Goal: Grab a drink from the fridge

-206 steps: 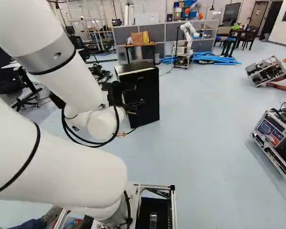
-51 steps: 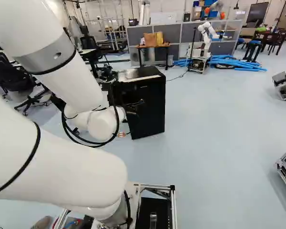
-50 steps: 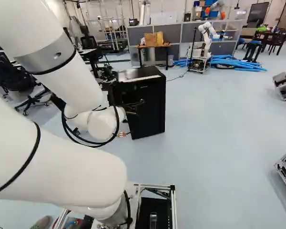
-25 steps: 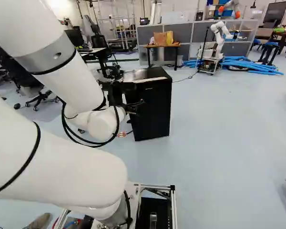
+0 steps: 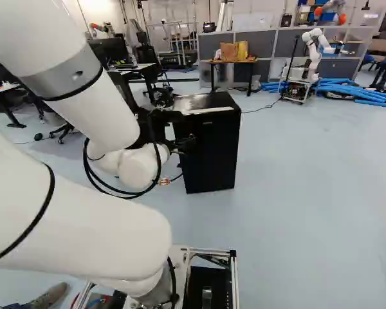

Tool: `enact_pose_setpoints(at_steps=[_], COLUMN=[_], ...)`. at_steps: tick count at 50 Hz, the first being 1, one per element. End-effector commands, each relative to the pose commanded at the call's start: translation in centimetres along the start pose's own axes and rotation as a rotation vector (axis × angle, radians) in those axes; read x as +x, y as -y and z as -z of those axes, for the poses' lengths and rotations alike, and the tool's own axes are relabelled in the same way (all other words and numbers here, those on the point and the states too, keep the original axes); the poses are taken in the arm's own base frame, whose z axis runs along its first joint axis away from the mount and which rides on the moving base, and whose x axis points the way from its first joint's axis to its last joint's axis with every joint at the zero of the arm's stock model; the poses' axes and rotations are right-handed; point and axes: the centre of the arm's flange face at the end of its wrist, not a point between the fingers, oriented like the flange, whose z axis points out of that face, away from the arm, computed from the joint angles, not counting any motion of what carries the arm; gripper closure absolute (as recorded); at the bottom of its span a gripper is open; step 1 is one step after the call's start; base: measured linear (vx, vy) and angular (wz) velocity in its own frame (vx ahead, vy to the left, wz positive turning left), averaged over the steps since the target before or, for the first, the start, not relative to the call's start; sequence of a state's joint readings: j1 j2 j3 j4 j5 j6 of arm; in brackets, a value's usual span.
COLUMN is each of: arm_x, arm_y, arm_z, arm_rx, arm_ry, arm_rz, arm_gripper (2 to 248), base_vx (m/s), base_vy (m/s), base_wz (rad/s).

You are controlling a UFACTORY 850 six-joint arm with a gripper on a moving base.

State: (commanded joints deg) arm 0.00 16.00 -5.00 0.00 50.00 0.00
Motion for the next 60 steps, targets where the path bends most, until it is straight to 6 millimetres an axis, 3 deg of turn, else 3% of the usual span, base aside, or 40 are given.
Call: enact_pose_setpoints(at_steps=[60], arm_x=[0.0], arm_y=[0.0], arm_z=[0.0], arm_rx=[0.0], arm_ry=[0.0], arm_rz=[0.0], arm_gripper=[3], base_vx=[0.048], base_vy=[0.005], base_wz=[0.12])
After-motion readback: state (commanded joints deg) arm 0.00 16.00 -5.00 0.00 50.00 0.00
